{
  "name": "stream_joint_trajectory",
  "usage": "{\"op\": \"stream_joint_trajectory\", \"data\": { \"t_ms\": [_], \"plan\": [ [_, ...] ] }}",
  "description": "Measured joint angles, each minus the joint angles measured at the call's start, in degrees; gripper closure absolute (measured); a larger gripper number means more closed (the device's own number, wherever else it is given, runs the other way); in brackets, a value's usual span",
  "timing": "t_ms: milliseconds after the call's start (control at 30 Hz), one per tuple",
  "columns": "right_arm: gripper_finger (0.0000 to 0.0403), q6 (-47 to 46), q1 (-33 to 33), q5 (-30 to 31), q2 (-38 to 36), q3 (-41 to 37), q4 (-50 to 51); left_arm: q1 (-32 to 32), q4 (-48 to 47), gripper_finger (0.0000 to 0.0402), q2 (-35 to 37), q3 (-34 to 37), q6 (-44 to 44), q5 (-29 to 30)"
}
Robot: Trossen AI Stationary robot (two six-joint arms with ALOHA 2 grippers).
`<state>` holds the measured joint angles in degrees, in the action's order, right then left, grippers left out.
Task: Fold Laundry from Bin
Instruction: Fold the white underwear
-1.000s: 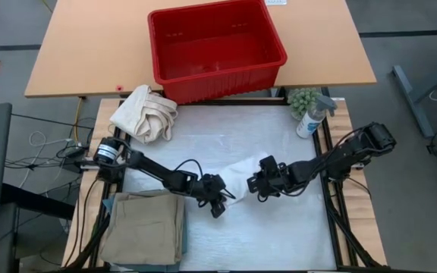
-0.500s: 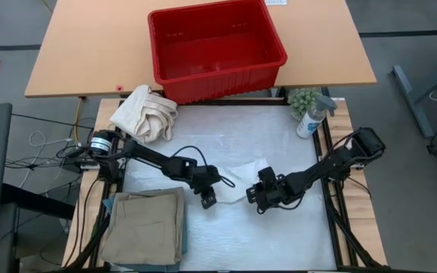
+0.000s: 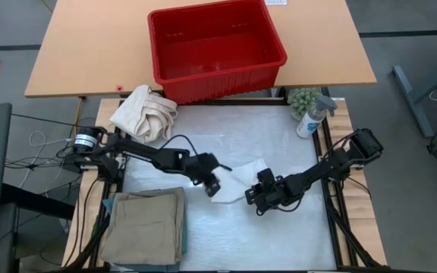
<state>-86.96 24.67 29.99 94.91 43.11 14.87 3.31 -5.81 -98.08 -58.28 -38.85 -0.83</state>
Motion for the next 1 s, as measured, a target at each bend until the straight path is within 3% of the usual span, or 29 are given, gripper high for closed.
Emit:
{"op": "stream_joint_trajectory", "data": {
  "t_ms": [100,200,467,800,1000],
  "plan": [
    [0.0378,-0.03,-0.05,0.01,0.00,0.00,-0.17,1.85,11.31,0.0401,0.74,-0.11,-2.04,8.20],
    [0.0378,-0.05,-0.53,-0.01,0.00,0.00,-0.58,3.68,16.84,0.0401,-1.10,-0.21,-1.82,11.20],
    [0.0378,-0.07,-1.51,0.75,0.00,0.00,-0.86,6.13,18.37,0.0401,-11.04,-0.07,0.46,12.82],
    [0.0378,-0.07,-1.57,1.02,0.00,0.00,-1.70,5.69,19.75,0.0401,-16.28,-0.13,1.92,12.55],
    [0.0378,8.77,-2.09,3.00,0.02,2.44,1.01,5.65,21.01,0.0401,-18.19,-0.28,1.13,9.27]
  ]
}}
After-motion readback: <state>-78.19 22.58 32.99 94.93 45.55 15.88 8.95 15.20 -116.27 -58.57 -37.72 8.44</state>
